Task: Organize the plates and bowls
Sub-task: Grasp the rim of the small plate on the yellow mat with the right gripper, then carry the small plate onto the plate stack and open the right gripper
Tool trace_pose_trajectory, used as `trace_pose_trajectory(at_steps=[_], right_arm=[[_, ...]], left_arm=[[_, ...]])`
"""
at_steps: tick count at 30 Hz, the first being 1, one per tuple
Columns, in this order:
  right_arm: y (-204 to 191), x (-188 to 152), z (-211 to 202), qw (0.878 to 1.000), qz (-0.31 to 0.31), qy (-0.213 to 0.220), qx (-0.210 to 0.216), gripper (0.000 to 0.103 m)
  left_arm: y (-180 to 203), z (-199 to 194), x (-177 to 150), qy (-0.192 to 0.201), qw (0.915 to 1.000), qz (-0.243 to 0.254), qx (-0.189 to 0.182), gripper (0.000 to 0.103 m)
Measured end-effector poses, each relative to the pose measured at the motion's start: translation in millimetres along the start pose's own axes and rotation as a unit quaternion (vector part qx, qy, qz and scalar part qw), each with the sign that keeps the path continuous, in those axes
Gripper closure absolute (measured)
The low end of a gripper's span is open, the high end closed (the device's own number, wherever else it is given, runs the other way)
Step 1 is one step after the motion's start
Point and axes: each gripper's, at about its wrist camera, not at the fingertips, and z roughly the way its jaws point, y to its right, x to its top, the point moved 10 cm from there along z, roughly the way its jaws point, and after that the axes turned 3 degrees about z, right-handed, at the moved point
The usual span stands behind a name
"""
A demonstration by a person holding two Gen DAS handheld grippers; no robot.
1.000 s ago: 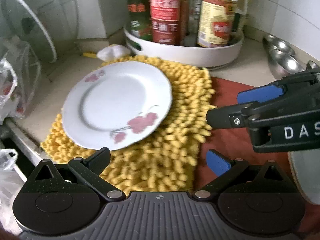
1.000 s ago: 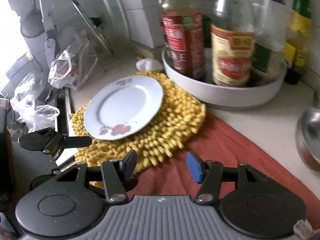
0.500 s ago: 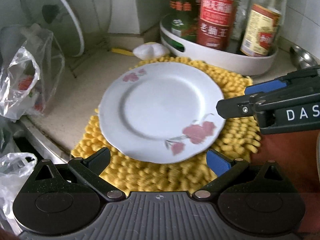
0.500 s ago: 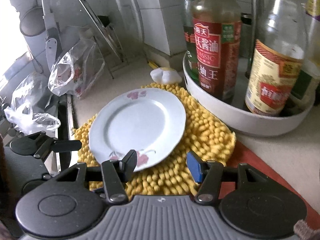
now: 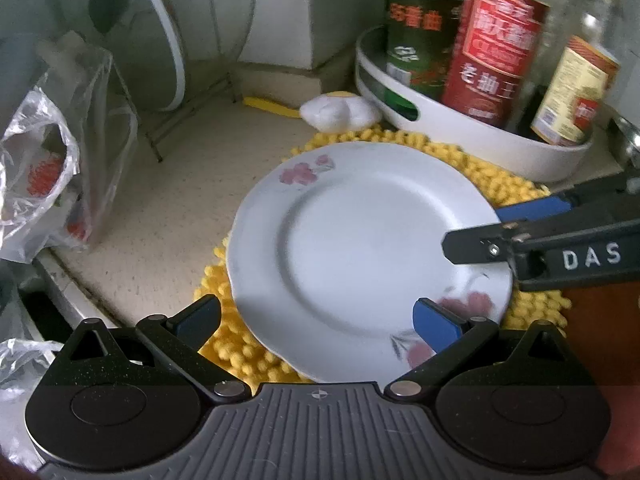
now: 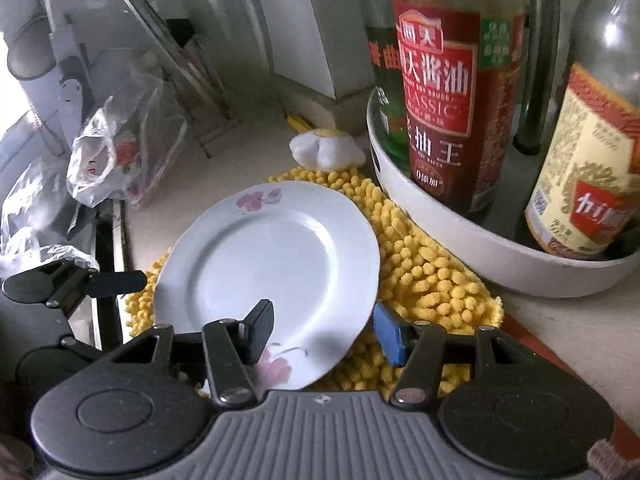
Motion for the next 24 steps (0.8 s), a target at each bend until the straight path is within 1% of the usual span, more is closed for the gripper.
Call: trace_pose_trajectory(at_steps=[8,11,14,17,20,24], right_arm=[[4.3,6.2,19.6,0.999,0.02,-0.025,0.016,0.051],[6.0,6.3,19.9,0.999,0.026,-0.027,0.016,0.056],[10.8,5.6,18.2,0.999,0.039,-0.025,0.021,0.059],[15.4,4.7,24.7,0.998,0.053,-0.028,0.028,0.063],[11.7,6.6,23.5,0.998,0.053,-0.029,0.02,0.063],[7.3,8.8,11.0,0.997,0.061,-0.024,0.03,0.063]], left_arm=[[-9.3,15.9,12.5,-0.004,0.9994,-0.027,-0.021,0.0],[-6.6,19.4,14.9,-0.002,0.9988,-0.033,-0.037,0.001],[-5.4,19.8,16.0,0.004,0.9989,-0.031,-0.036,0.001],[-7.0,18.0,15.5,0.005,0.9985,-0.038,-0.038,0.003],[-12.9,12.4,14.8,0.007,0.9975,-0.057,-0.042,0.006],[-15.7,2.1,14.2,0.017,0.9968,-0.064,-0.044,0.006]])
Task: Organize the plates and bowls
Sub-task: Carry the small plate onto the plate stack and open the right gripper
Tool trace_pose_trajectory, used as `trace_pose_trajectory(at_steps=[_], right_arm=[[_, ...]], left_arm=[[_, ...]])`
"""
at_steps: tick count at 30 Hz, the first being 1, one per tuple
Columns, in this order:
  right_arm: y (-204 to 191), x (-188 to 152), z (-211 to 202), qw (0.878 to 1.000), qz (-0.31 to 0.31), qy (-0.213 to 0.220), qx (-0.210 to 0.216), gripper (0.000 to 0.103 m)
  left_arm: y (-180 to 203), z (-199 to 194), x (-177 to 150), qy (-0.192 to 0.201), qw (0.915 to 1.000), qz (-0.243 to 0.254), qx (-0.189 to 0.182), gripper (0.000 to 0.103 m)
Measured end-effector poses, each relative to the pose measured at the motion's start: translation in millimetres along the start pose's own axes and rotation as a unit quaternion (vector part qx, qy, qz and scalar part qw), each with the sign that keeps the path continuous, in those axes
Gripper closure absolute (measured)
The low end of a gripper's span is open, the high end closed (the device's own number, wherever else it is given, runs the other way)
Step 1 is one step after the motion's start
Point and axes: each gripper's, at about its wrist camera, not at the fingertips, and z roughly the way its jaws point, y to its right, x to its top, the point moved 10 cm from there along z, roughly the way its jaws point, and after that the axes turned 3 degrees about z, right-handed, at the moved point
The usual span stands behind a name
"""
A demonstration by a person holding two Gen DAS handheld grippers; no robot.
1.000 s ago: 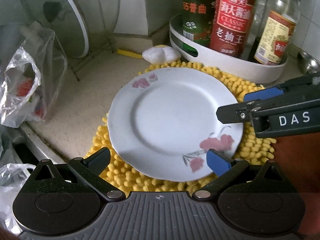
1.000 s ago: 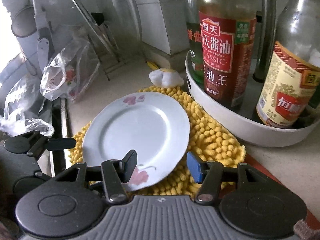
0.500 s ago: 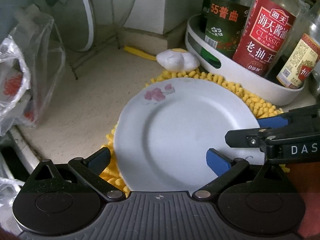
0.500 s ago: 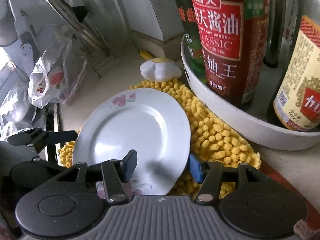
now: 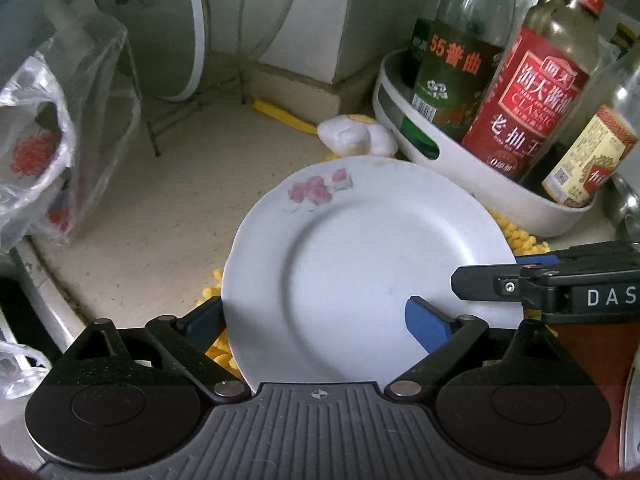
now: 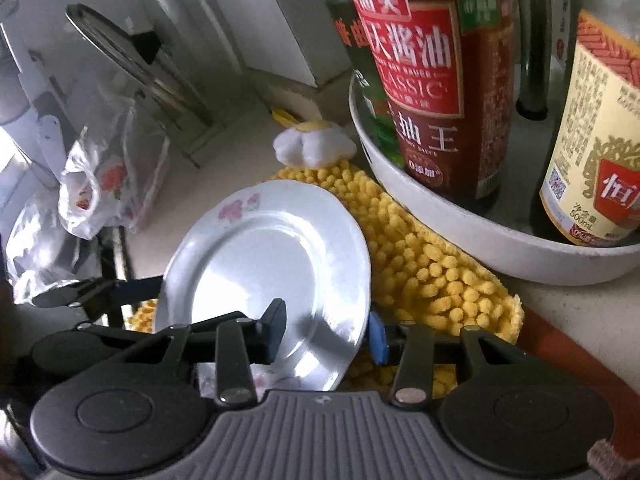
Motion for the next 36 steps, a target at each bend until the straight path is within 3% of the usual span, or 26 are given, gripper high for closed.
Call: trace_pose_trajectory(at_steps=[10,15,22,28,36], right_arm=[[-13.4,-4.1,-32.7,1.0,-0.001,0.022,-0.006,0.063],[-10.2,-14.2,-59.0,0.999,0.004,0.04,-0.007,0.063],[21.0,-34.6,-88.3,0.997,0.049,0.062,-0.011,0.063],[56.4,-56.8,-131.4,0.992,0.086,0.086,-0.024,0.063],[106.1,-99.1,-195.4,0.983,0.134,0.111,-0.059,0.063]], left_arm=[[11.2,-32.9,4.9,0.04,0.9991,0.005,-0.01,0.006],[36.5,-41.7,7.7,0.052,0.9979,0.037,-0.013,0.006],[92.5,-46.3,2.2,0.049,0.9951,0.082,-0.027,0.006],[153.4,-50.6,-4.3,0.049,0.9897,0.119,-0.062,0.006],[237.9,-60.3,-29.3,0.043,0.9766,0.177,-0.114,0.006]])
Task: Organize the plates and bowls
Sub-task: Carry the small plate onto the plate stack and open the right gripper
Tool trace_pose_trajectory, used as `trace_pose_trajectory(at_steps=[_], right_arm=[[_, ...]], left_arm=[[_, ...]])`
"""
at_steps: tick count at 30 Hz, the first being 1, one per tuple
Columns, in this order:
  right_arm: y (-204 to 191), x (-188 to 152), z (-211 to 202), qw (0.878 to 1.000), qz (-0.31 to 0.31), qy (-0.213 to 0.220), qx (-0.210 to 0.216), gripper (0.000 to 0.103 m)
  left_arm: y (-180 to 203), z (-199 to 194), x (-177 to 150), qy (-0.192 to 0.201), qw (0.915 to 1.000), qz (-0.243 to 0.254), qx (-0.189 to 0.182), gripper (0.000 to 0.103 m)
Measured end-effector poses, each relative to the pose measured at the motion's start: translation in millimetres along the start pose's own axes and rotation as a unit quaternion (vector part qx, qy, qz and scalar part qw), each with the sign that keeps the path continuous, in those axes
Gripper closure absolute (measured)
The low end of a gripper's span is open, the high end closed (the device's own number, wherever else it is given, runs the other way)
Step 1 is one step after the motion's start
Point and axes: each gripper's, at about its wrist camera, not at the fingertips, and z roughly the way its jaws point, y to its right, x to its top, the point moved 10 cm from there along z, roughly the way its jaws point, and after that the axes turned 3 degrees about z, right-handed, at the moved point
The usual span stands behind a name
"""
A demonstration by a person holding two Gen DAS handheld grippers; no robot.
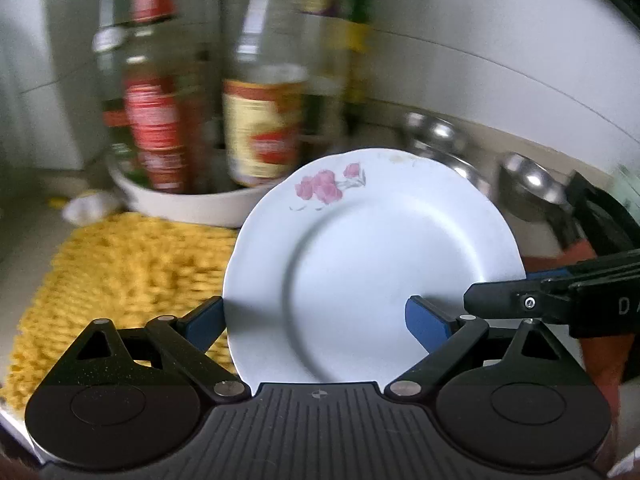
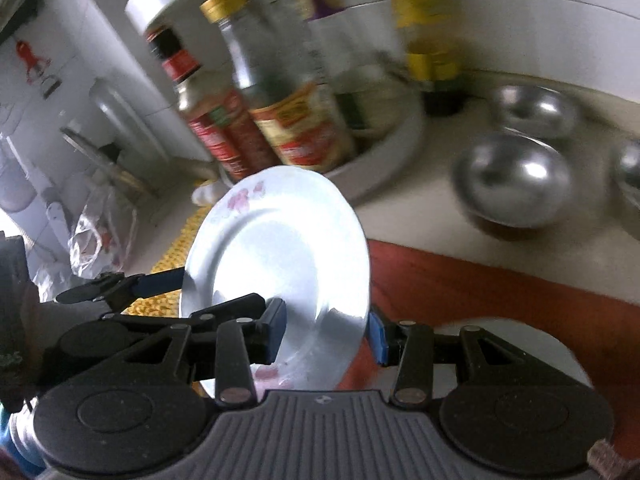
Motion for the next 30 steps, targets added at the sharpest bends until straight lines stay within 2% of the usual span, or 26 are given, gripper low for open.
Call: trace_pose_trajectory(at_steps=[11,22,27,30], right_arm=[[71.3,-46.5,-58.1,0.996,0.079,0.011,-0.046,0.063],[110.7,-82.5,-66.5,0.99,0.118,-0.011,-0.073,0.063],[117.4,-86.6,-63.6,0.991,0.103,-0.01,-0.085,0.063],[120.9,-84.1,-65.0,0.992,0.088,-0.001,-0.095,0.062]], left_arm=[[85.7,13.5,-29.0,-0.032,0.9963,0.067,-0.044,0.006],[116.7,23.6,-55.5,-0.059,0.9938,0.081,-0.05,0.006],[131.8,15.0,-52.7,-0.034,0.9925,0.097,-0.066,0.007],[132.0,13.8,-50.7,-0.032,0.9934,0.094,-0.058,0.007]])
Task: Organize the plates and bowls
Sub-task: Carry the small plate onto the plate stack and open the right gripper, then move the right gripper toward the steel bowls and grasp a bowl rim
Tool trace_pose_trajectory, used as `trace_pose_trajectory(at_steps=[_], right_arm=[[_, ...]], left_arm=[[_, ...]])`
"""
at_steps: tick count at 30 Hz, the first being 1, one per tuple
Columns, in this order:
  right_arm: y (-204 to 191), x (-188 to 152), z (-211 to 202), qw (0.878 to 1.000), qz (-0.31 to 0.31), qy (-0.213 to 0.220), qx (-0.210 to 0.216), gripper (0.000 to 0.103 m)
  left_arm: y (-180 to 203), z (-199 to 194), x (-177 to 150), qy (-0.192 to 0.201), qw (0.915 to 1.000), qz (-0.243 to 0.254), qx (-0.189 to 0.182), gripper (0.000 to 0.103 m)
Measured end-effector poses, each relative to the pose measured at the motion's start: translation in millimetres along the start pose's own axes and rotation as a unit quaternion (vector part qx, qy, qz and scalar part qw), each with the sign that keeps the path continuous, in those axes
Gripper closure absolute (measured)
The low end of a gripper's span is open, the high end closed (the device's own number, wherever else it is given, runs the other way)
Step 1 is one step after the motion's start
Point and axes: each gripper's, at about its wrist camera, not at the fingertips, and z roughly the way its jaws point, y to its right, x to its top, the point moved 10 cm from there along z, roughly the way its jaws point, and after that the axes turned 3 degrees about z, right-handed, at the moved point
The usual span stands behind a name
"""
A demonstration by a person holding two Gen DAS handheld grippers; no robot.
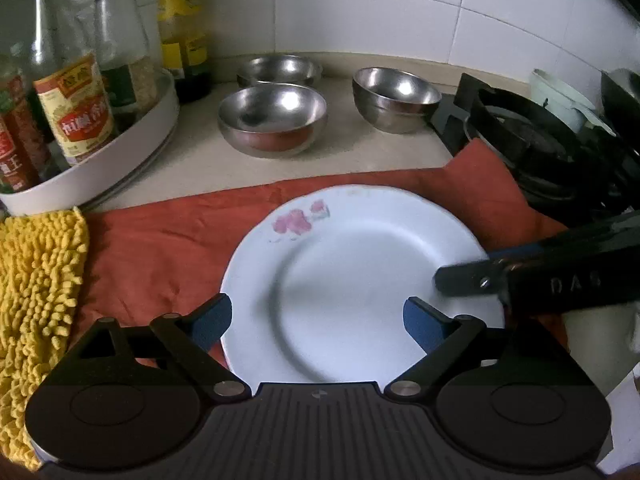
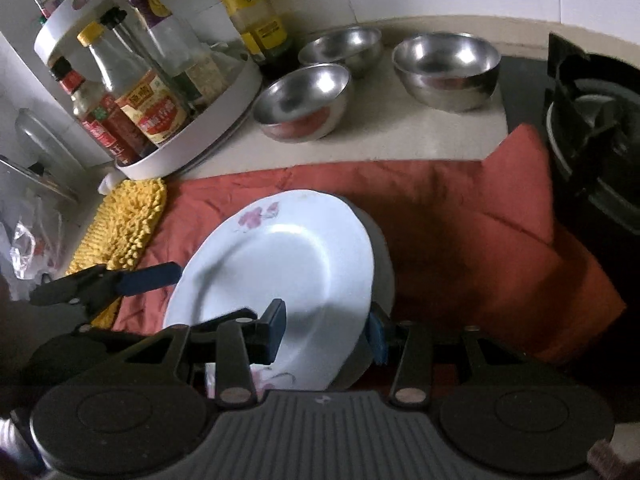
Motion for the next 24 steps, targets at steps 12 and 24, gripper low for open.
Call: trace_pose_trajectory(at_steps=[12,24], right_arm=[[20.8,25.4,-18.4,0.999,-0.013,0.045,-0.012,0.062],[-1.9,102.1,1.5,0.995,-0.049,0.083,0.005,0.062]], left_arm=[[-37.2,-0.2,27.9,0.012,0.9972,-0.041,0.061,0.004],[-92.3,19.4,85.6,0.024,0.9911,-0.046,0.123,0.0]])
